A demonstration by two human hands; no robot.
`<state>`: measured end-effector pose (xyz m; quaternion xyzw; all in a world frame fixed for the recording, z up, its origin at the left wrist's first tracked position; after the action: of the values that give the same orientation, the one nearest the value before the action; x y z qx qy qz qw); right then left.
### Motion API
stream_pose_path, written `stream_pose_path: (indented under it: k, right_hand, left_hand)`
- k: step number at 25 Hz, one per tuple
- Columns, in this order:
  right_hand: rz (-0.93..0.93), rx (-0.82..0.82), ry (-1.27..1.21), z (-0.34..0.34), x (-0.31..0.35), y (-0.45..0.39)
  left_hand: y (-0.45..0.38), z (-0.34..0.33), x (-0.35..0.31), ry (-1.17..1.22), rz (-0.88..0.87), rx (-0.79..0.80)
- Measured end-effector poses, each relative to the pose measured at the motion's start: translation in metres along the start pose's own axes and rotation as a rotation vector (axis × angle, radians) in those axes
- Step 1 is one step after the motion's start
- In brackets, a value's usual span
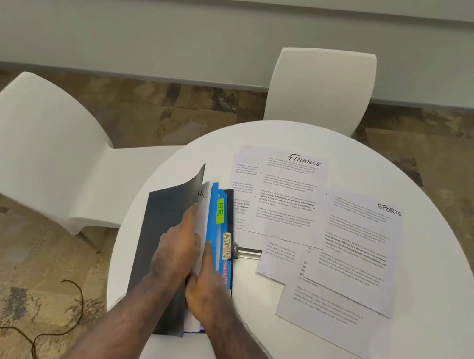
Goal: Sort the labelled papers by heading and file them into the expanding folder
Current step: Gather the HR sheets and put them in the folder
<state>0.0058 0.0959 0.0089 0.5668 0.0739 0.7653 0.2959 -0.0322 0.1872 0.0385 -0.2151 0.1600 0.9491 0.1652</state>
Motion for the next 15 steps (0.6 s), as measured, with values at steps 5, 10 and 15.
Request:
stream_pose_path:
  k: [5, 10, 15]
  right_hand:
    - [-0.051, 0.088, 0.230, 0.006, 0.003, -0.002]
    - [-0.051, -0.208, 0.185, 0.070, -0.025, -0.002]
    - [-0.216, -0.596, 0.151, 0.188, -0.110, 0.007]
  left_hand:
    - [-0.008, -0.016, 0.014, -0.222, -0.019, 0.043]
    - [0.001, -0.040, 0.013, -0.494, -0.098, 0.119]
    - [0.008, -0.059, 0.003, -0.538, -0.027, 0.173]
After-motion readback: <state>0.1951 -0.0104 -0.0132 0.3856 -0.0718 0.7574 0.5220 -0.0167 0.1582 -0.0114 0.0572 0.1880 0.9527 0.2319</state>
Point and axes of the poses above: each hand's wrist, its own y-axis away from the middle knuckle, its own z-axis out of the back of the hand, x = y × z, the point moved 1 cm from there along -y, towards the middle knuckle, and after that the axes turned 14 degrees about -y, right-handed, at the moved point
